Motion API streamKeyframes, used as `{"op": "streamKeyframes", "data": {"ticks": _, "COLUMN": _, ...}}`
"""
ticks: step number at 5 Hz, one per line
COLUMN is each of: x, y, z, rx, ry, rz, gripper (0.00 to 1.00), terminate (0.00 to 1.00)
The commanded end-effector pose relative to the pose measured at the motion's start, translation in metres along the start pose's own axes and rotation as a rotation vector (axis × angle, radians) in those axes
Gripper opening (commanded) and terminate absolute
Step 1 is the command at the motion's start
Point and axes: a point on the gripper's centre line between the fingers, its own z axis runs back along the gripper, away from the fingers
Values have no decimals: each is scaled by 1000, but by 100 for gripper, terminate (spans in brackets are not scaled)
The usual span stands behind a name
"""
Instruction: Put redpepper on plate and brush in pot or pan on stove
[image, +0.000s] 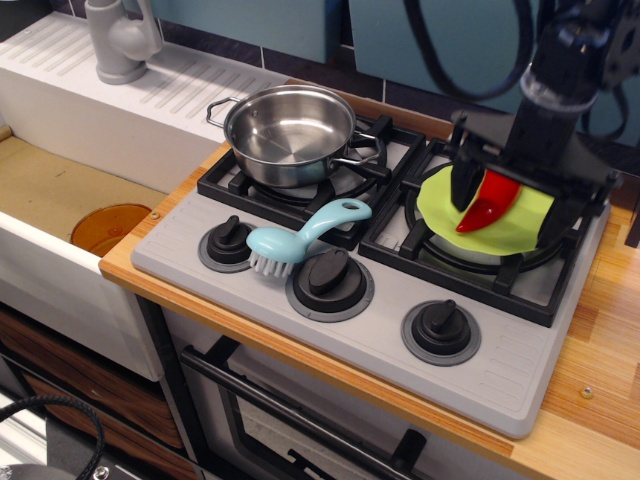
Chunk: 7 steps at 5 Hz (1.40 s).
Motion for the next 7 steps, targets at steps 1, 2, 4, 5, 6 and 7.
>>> {"op": "streamKeyframes", "data": {"ticks": 1, "x": 15, "y": 25, "z": 55, "rx": -22, "ry": -52, "rz": -51, "gripper": 100, "terminate": 0}}
{"op": "streamKeyframes", "data": {"ticks": 2, "x": 15, "y": 25, "z": 55, "rx": -22, "ry": -52, "rz": -51, "gripper": 100, "terminate": 0}}
{"op": "streamKeyframes", "data": {"ticks": 4, "x": 15, "y": 25, "z": 55, "rx": -22, "ry": -52, "rz": -51, "gripper": 100, "terminate": 0}}
{"op": "streamKeyframes", "data": {"ticks": 5, "x": 15, "y": 25, "z": 55, "rx": -22, "ry": -52, "rz": -51, "gripper": 100, "terminate": 0}}
{"op": "streamKeyframes", "data": {"ticks": 6, "x": 11, "y": 57, "z": 65, "rx": 3, "ry": -70, "rz": -62, "gripper": 100, "terminate": 0}}
{"op": "streamKeyframes", "data": {"ticks": 7, "x": 10, "y": 81, "z": 71, "rx": 41, "ry": -70, "rz": -84, "gripper": 100, "terminate": 0}}
